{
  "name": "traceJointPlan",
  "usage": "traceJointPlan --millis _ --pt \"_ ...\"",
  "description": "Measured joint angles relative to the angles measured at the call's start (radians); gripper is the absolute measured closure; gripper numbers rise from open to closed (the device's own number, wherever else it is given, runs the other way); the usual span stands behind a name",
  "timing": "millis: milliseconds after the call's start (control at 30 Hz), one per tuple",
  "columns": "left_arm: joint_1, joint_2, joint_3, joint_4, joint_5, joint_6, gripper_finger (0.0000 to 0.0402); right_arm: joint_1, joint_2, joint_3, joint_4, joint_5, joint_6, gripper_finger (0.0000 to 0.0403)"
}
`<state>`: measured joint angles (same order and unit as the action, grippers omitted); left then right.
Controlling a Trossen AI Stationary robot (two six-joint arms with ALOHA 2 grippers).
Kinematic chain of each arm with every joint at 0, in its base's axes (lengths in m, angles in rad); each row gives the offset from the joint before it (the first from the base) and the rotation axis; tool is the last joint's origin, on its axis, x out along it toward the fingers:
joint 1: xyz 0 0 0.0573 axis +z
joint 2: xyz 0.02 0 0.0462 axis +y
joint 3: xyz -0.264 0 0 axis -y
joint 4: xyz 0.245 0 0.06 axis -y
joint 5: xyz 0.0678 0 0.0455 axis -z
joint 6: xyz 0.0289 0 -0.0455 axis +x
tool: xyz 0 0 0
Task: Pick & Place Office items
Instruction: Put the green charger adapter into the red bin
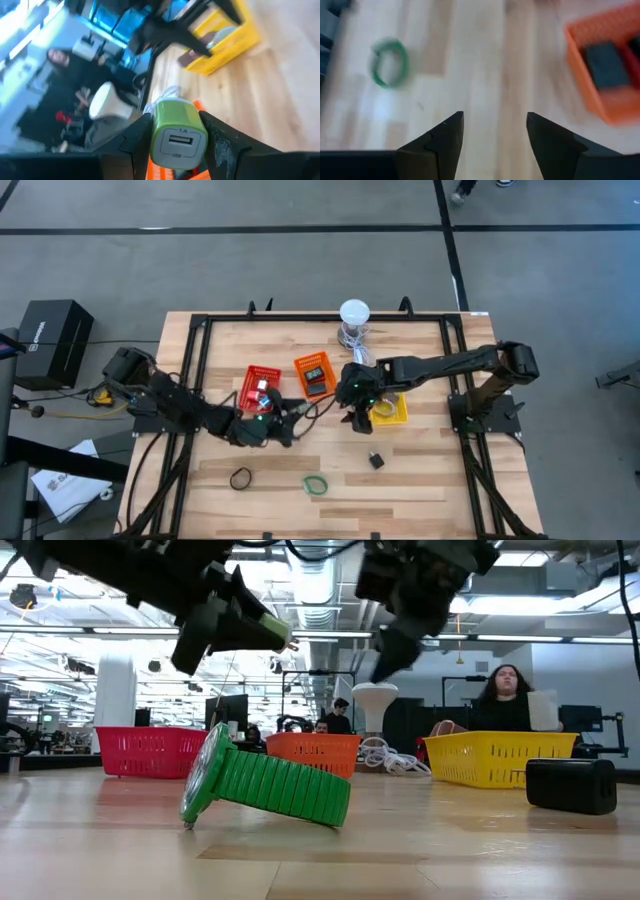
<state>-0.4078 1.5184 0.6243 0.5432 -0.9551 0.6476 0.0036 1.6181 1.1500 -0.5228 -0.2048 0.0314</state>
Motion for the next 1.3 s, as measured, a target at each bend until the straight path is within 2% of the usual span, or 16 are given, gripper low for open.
traceJointPlan --millis 133,333,433,500,633,767,867,1133,1300 --pt "0.059 -0.114 0.0 -0.136 0.03 -0.149 0.0257 0.009 -0.025 0.0 -0.074 0.115 0.016 0.0196" --pt "0.184 -0.296 0.001 -0.404 0.257 -0.487 0.0262 0.074 -0.086 0.0 -0.226 0.345 -0.026 0.0208" --pt "0.246 -0.354 0.0 -0.556 0.349 -0.639 0.0261 0.079 -0.128 -0.02 -0.294 0.498 0.034 0.0215" --pt "0.282 -0.378 0.0 -0.668 0.388 -0.737 0.0259 0.077 -0.154 -0.046 -0.314 0.543 0.085 0.0218" --pt "0.325 -0.386 0.0 -0.866 0.418 -0.904 0.0256 0.104 -0.212 -0.144 -0.27 0.546 0.162 0.0224" --pt "0.347 -0.377 0.0 -0.95 0.422 -1.041 0.0256 0.171 -0.248 -0.237 -0.232 0.546 0.289 0.0227" --pt "0.369 -0.378 0.0 -0.989 0.46 -1.118 0.0256 0.242 -0.248 -0.258 -0.236 0.543 0.397 0.0227" --pt "0.404 -0.378 0.0 -1.111 0.614 -1.058 0.0247 0.404 -0.235 -0.256 -0.11 0.546 0.441 0.0227" --pt "0.399 -0.378 0.0 -1.111 0.621 -1.022 0.0226 0.444 -0.193 -0.256 -0.016 0.546 0.441 0.0226"
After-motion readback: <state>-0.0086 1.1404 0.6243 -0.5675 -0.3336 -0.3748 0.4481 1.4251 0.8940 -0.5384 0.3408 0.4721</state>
